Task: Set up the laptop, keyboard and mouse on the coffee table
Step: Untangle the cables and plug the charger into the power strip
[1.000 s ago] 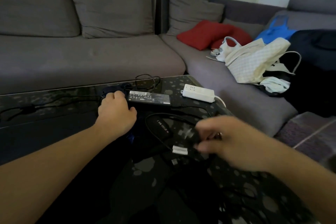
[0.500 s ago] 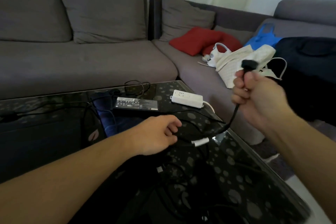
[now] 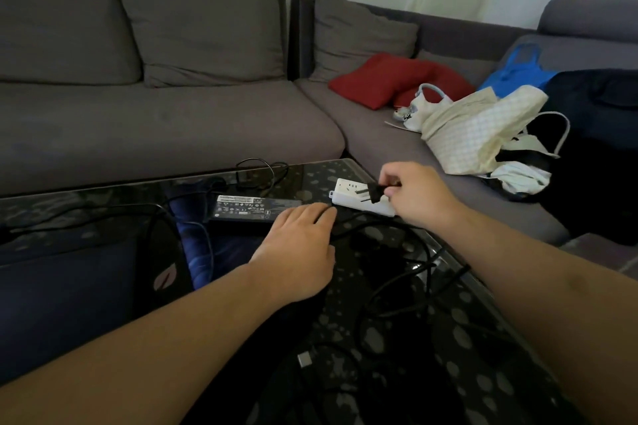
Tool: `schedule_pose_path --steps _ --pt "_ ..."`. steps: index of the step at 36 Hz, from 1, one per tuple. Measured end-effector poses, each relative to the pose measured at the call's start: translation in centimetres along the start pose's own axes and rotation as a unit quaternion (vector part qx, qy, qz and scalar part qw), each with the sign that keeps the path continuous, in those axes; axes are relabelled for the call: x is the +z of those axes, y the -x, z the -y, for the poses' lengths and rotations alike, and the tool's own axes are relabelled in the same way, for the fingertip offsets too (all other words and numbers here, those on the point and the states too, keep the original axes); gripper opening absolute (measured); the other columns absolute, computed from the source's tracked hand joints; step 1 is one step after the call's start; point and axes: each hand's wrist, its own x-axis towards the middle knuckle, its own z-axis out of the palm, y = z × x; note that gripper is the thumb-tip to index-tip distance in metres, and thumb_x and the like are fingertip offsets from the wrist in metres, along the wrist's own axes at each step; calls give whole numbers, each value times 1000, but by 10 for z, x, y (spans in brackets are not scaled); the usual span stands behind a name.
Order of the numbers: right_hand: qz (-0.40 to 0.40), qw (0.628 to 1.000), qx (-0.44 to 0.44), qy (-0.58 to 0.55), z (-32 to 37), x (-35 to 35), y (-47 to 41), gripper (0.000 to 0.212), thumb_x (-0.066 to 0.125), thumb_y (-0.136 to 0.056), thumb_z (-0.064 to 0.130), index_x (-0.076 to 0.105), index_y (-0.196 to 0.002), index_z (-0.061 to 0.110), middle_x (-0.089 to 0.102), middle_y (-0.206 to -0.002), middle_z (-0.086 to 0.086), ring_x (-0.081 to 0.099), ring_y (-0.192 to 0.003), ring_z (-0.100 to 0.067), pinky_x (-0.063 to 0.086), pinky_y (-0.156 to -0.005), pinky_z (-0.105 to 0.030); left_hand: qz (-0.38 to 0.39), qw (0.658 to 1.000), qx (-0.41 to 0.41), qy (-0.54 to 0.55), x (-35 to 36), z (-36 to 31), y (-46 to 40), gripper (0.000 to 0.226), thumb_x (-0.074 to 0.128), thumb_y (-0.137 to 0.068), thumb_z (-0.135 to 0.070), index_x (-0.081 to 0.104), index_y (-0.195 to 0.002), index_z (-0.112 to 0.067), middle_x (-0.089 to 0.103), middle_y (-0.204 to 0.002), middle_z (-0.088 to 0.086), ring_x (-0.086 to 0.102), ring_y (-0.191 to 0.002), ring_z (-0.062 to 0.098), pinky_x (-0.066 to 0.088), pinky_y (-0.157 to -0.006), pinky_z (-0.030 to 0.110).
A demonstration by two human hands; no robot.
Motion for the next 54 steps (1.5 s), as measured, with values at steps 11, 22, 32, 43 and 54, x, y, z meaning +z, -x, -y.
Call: schedule_pose_path --steps 11,22,32,43,54 --pt "0 1000 -8 15 -2 -1 -32 20 63 -99 13 76 -86 20 68 -75 4 59 -69 -8 40 -55 -23 -90 992 -44 75 13 6 -14 23 45 -107 -35 64 -119 -30 59 -122 -11 45 -126 15 26 -116 36" --pt "12 1000 -15 15 -2 1 -42 17 73 -92 8 81 -88 23 76 -87 7 66 -83 -8 46 -68 -20 -106 986 -36 127 21 13 -11 10 54 -103 -34 63 -108 -35 56 -116 -18 40 -125 9 23 -117 34" --pt "-12 997 4 82 12 2 -48 28 61 -90 14 76 -71 29 71 -75 12 66 -74 -12 55 -64 -29 -105 987 -35 120 22 12 -11 7 54 -102 -37 60 -107 -37 57 -118 -18 40 -128 11 22 -119 36" --pt "43 982 22 184 41 -3 -51 20 60 -85 26 76 -74 20 70 -83 -5 67 -81 -30 60 -70 -38 -76 992 -29 100 17 11 -12 18 54 -102 -39 59 -119 -33 56 -128 -13 36 -135 15 18 -121 39" --pt "102 947 -26 304 79 -7 -51 25 65 -82 19 53 -61 16 55 -70 -6 56 -68 -26 41 -57 -30 -70 992 -30 98 18 12 -12 19 55 -102 -38 59 -119 -33 56 -129 -13 36 -135 16 19 -121 39"
